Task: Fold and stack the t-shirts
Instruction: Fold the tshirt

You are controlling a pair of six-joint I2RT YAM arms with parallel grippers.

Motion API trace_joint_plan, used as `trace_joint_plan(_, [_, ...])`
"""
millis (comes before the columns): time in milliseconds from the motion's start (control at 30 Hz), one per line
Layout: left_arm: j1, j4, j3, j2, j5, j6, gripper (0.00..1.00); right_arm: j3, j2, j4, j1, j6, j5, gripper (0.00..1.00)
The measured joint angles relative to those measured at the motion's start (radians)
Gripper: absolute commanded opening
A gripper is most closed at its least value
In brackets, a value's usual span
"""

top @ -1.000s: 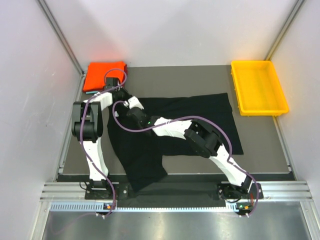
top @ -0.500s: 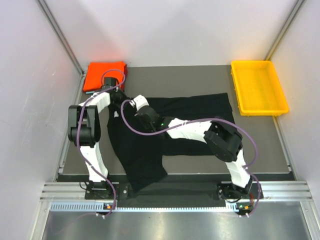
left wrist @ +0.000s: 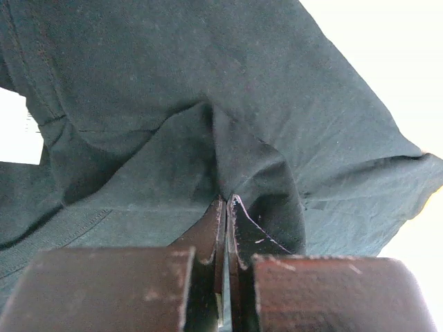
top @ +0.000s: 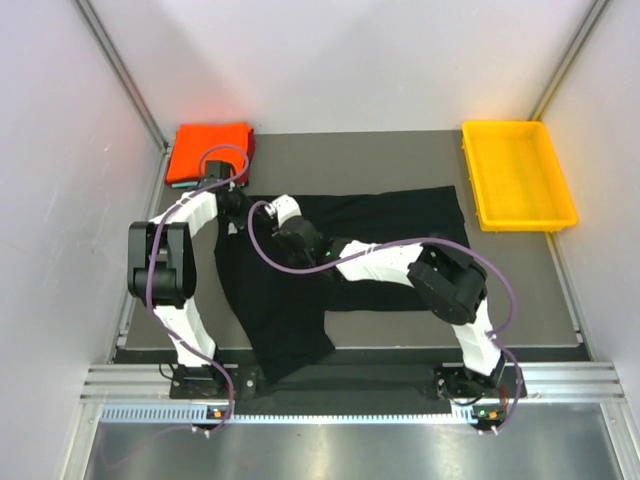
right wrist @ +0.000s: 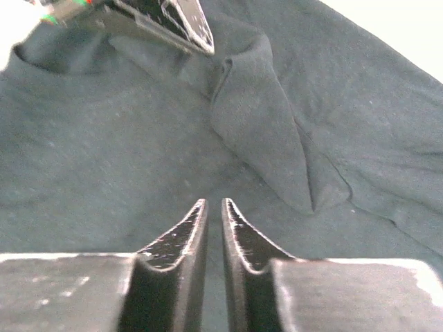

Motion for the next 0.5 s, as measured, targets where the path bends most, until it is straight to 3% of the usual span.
trace_joint_plan(167, [0.0, -0.001, 0.013, 0.003, 0.001, -0.002, 0.0, 0.03, 0.049, 0.034, 0.0, 0.035, 0.002, 0.29])
trace_joint_plan(500, [0.0, 0.007, 0.204, 0.156, 0.035, -0.009, 0.0, 0.219, 0.222, -0.029, -0.002, 0.037, 0.077, 0.28])
